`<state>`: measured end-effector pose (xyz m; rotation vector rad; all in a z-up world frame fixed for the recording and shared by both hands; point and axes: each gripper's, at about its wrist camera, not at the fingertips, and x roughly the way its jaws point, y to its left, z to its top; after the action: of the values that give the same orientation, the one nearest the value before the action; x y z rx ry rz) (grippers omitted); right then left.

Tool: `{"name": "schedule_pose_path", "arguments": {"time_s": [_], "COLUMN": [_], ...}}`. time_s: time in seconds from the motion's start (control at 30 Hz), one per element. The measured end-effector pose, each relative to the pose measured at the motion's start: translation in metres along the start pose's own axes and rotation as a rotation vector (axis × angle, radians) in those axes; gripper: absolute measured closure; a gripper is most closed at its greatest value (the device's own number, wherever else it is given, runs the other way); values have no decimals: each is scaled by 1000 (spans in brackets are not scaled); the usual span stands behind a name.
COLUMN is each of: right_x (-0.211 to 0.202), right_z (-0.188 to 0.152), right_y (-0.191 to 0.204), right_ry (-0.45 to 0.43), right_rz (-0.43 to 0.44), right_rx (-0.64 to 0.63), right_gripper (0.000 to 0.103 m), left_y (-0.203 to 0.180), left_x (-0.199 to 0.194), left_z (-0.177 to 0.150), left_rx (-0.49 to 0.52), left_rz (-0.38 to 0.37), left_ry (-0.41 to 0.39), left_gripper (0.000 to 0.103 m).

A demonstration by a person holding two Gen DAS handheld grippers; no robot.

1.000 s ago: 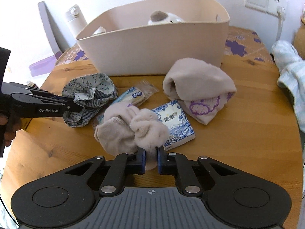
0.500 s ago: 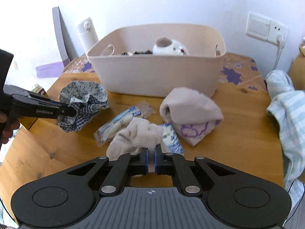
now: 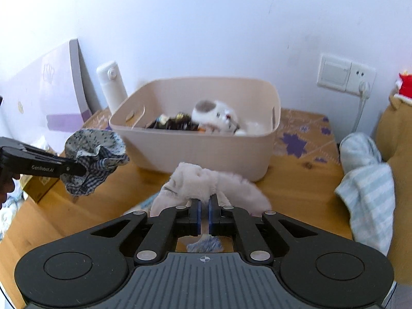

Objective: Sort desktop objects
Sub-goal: 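Lift the scrunchie and socks and carry both over the basket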

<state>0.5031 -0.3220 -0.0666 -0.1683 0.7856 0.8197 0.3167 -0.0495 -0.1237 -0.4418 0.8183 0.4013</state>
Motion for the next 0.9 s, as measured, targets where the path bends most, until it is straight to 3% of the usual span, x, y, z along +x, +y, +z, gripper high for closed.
{"name": "schedule_pose_path", "arguments": {"time_s": [0.57,0.9], "right_x": [-16,0], "right_z": [71,102], "right_y": [-31,-42], "right_ry": [-177,-202], "right_rz": [-39,-40], "right_rx": [-30,-56], "right_gripper": [99,99], "left_y": [6,-20], "left_x": [-29,5], "left_z": [66,95], "left_rx": [-13,74], "left_rz": [16,-1], "left_ry": [-160,-169], "left_gripper": [90,91]}}
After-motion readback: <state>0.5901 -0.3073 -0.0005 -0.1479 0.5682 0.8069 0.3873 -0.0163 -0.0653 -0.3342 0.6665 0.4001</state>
